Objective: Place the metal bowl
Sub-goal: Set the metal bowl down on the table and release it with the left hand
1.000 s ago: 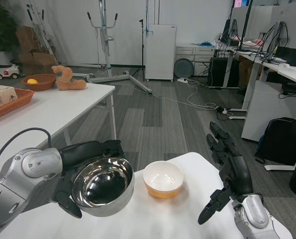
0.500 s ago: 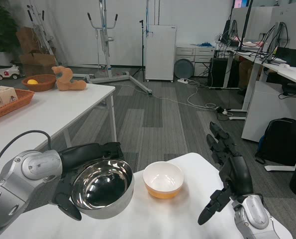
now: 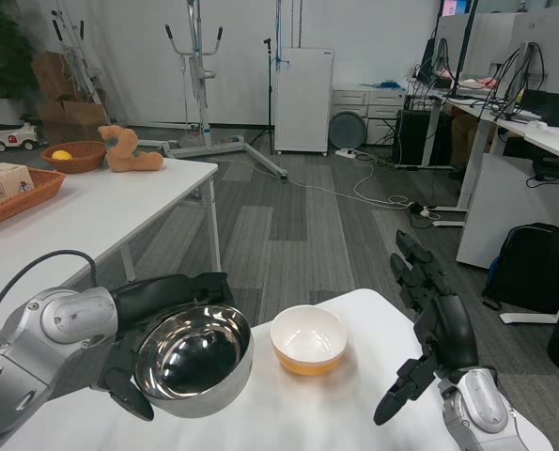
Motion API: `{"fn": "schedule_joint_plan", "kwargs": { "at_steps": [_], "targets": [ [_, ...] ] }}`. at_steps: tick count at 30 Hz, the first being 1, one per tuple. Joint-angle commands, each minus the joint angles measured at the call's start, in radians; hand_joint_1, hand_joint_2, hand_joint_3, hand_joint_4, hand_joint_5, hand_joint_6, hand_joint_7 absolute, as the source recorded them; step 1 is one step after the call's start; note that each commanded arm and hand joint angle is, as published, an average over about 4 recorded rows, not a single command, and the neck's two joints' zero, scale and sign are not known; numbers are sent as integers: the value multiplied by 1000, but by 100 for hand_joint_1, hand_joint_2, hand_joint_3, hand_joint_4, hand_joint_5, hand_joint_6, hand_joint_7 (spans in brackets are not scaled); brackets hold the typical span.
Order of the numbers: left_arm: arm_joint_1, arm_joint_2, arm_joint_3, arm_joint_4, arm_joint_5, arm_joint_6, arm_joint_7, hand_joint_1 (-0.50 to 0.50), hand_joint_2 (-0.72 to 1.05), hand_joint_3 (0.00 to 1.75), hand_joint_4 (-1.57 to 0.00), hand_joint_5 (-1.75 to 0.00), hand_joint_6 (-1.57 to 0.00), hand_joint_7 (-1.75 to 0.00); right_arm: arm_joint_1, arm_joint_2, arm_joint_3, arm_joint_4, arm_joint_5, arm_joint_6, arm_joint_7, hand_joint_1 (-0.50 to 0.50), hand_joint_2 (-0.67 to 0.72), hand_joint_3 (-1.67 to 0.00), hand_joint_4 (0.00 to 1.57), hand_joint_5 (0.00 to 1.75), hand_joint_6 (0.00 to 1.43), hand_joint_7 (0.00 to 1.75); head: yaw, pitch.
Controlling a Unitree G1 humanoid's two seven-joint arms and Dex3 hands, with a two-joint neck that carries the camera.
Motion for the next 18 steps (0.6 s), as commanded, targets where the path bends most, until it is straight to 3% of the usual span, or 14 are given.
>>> {"fn": "schedule_joint_plan", "kwargs": {
  "at_steps": [1,7,13,18],
  "targets": [
    [16,-3,5,2,21,4,-7,-30,96,166,-135,-175,-63,-168,10,-2,-3,-13,11,-18,-3,-33,60,0,0,0,0,21,1,-1],
    [53,-37,-18,34,96,-15,-13,-30,96,166,-137,-175,-63,-168,10,-1,-1,-11,13,-18,-3,-33,60,0,0,0,0,21,2,-8],
    [124,-107,-42,112,243,-97,-21,-30,96,164,-135,-175,-65,-168,10,-2,5,-9,15,-18,-4,-33,60,0,0,0,0,21,11,-13],
    [187,-188,-33,206,366,-223,-21,-30,96,157,-134,-175,-67,-168,10,-3,13,-7,18,-18,-4,-33,60,0,0,0,0,21,20,-38]
  ]
}}
